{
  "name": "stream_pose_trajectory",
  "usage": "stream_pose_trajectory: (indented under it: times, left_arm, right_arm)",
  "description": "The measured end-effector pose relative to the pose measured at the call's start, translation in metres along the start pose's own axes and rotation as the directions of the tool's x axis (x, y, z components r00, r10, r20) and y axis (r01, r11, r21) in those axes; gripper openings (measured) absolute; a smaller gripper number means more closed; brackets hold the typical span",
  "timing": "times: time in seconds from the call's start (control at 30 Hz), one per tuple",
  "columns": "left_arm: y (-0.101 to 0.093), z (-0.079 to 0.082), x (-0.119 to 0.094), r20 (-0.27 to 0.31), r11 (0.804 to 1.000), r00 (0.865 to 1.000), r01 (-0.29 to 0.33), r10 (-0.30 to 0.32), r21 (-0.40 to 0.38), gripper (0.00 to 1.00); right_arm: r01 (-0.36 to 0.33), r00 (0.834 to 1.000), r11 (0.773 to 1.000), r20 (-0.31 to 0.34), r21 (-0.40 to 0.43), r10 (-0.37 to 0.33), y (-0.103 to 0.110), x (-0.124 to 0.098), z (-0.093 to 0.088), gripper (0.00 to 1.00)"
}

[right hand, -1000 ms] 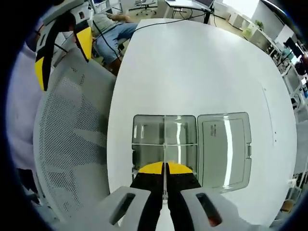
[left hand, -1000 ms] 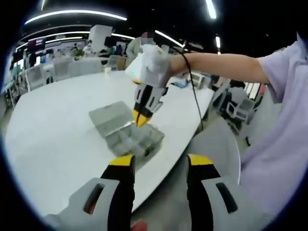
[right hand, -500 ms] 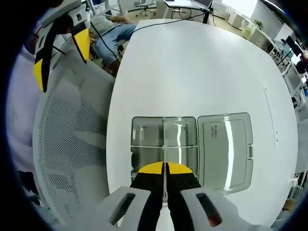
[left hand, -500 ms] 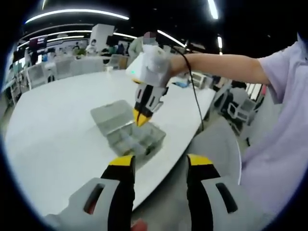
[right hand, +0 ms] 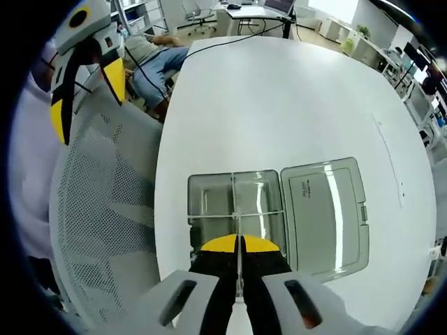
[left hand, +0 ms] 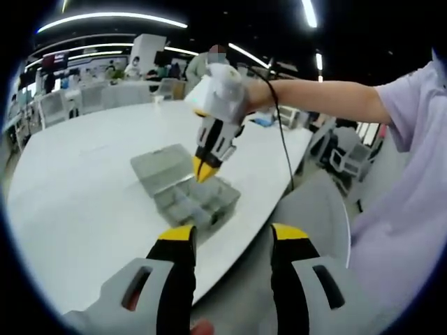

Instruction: Insert the divider into the dual guide fixture by aligning both edges with the guide slots and pushing it downward to the bottom, including one-sided entry, uneven engagement, binding, and posture correction.

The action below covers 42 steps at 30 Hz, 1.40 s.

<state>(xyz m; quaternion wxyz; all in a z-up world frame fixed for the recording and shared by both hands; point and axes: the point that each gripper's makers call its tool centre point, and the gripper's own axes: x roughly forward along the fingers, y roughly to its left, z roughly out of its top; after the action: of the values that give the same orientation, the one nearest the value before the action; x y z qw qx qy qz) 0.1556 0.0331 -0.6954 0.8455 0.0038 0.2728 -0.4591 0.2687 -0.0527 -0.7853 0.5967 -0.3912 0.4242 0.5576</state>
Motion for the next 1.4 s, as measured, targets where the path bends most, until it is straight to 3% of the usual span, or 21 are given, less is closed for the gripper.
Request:
stream_pose_trajectory:
  times: [0.2, 0.43, 0.87, 1.4]
  left_arm:
    - [0.001, -0.002, 0.0, -0.005, 1.0, 1.0, -0.005, 0.005, -0.005, 0.4]
    - [0.001, -0.002, 0.001, -0.005, 1.0, 1.0, -0.004, 0.004, -0.009, 0.4]
    - [0.0, -0.002, 0.003, -0.015, 1.0, 1.0, -0.012, 0.012, -0.009, 0.4]
    - [-0.009, 0.001, 0.011, -0.024, 0.999, 0.999, -0.04, 0.04, -0.025, 0.4]
  right_arm:
    - [0.004, 1.0, 1.0, 0.005, -0.01, -0.004, -0.001, 0.002, 0.0, 0.0]
    - [-0.001, 0.997, 1.0, 0.071, 0.012, 0.0, 0.0, -0.005, 0.006, 0.0]
    - [-0.005, 0.993, 1.0, 0.116, 0.03, 0.002, -0.001, 0.003, 0.002, 0.0]
    - [-0.042, 0.972, 0.997, 0.234, 0.058, 0.027, -0.001, -0.003, 0.006, 0.0]
